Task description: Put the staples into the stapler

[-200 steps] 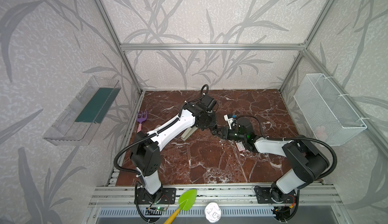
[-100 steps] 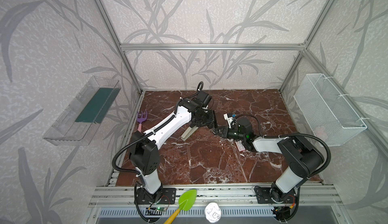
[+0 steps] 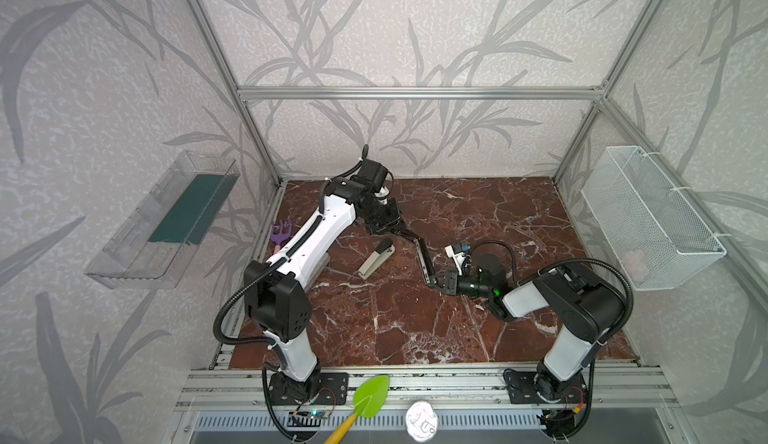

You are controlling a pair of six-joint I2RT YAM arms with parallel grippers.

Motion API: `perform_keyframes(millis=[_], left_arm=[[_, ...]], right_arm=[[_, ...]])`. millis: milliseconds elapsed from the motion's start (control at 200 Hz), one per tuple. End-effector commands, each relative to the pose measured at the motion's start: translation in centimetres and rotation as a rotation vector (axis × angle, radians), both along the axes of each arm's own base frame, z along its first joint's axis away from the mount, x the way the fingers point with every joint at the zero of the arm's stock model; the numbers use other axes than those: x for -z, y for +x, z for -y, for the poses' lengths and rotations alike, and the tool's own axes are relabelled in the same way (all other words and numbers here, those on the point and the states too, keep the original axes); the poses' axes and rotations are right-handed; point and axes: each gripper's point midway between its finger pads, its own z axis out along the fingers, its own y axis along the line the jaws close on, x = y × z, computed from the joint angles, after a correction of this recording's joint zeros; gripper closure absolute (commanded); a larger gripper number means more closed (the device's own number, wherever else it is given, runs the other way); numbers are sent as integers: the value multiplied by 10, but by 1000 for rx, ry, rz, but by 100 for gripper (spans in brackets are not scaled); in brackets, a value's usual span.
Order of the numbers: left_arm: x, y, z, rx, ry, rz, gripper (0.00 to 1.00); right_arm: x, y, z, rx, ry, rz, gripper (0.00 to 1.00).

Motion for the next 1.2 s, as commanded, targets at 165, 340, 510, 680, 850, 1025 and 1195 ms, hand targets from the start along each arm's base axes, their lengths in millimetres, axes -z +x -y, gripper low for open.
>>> perform_keyframes(millis=[165,340,510,680,850,1025,1195], left_arm=[[-55,45,-16,-29,-111,213,100],[-56,57,-29,-44,-134,222,100],[-55,70,-40,-42,-149,223,100],[-50,82,-47,-35,-183,207,100],[-37,88,-44,-17,-205,177,100],[-23,101,-43,-4,-243,152,100],[-1,115,-42,9,-249,104,100]], right_arm=[[-17,-39,0,-139,59,96,100],[-33,-48,-2,-171,64,140,100],[-41,-56,-4,-211,51,157,100],[-41,-61,-2,-223,31,157,100],[-35,-56,-2,-200,16,141,100],[-27,-49,-3,-180,39,91,100],[-10,-39,2,-147,72,22,100]])
